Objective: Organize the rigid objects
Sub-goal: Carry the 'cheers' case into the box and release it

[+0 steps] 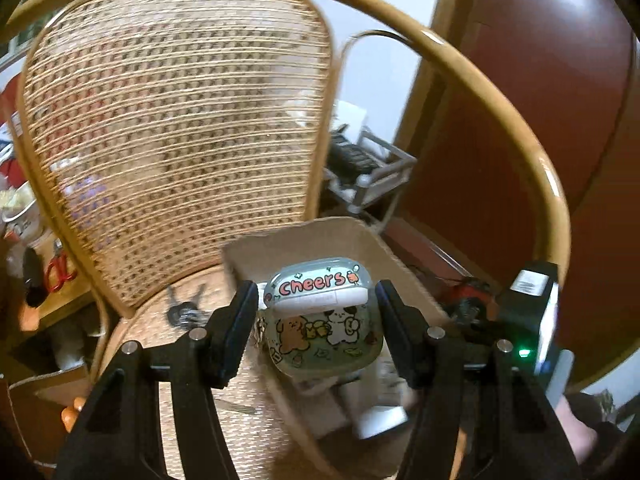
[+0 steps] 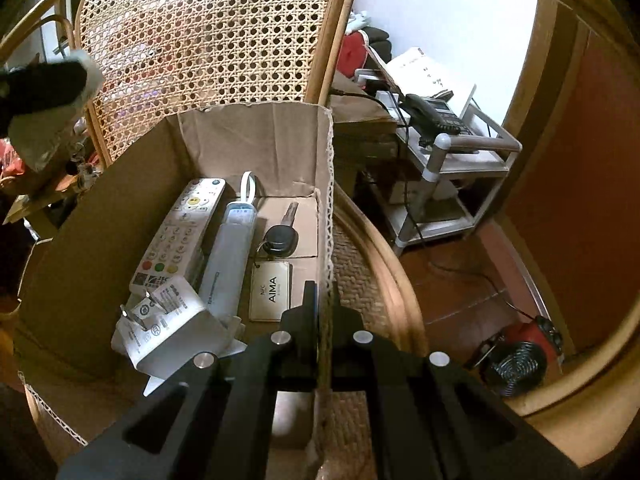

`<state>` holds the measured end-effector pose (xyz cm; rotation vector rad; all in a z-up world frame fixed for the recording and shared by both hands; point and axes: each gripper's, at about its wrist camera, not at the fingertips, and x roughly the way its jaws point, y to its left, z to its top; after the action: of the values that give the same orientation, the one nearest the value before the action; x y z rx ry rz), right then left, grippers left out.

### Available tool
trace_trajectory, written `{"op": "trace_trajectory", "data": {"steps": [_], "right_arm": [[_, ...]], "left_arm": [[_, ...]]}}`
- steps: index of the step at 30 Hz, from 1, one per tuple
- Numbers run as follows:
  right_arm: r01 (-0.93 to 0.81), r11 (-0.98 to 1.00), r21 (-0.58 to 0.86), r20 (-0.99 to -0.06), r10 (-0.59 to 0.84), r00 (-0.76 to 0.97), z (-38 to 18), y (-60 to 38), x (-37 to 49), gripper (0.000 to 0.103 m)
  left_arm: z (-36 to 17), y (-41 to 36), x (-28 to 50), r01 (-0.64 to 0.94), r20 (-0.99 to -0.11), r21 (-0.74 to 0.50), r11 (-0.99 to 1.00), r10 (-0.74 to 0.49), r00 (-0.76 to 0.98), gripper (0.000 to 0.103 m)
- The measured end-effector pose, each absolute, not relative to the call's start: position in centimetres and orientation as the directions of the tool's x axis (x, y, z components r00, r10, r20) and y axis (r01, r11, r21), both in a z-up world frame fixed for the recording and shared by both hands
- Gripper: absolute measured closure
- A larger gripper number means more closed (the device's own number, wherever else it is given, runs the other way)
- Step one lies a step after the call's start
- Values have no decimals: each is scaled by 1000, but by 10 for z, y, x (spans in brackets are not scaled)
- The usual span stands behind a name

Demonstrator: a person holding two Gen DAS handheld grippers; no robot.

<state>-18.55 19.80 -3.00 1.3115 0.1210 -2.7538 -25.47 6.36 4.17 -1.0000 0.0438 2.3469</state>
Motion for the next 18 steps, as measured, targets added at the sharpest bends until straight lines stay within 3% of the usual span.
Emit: {"op": "trace_trajectory", "data": {"steps": [10, 18], "right_arm": [[106, -994, -5, -786, -61, -616, -31, 202, -186, 98], [111, -994, -6, -785, -64, -616, -32, 200, -180, 98]], "left_arm": [[18, 119, -243, -581, -724, -192, -791, 514, -460, 44], [-16, 126, -256, -548, -781, -145, -824, 435, -448, 44]]}}
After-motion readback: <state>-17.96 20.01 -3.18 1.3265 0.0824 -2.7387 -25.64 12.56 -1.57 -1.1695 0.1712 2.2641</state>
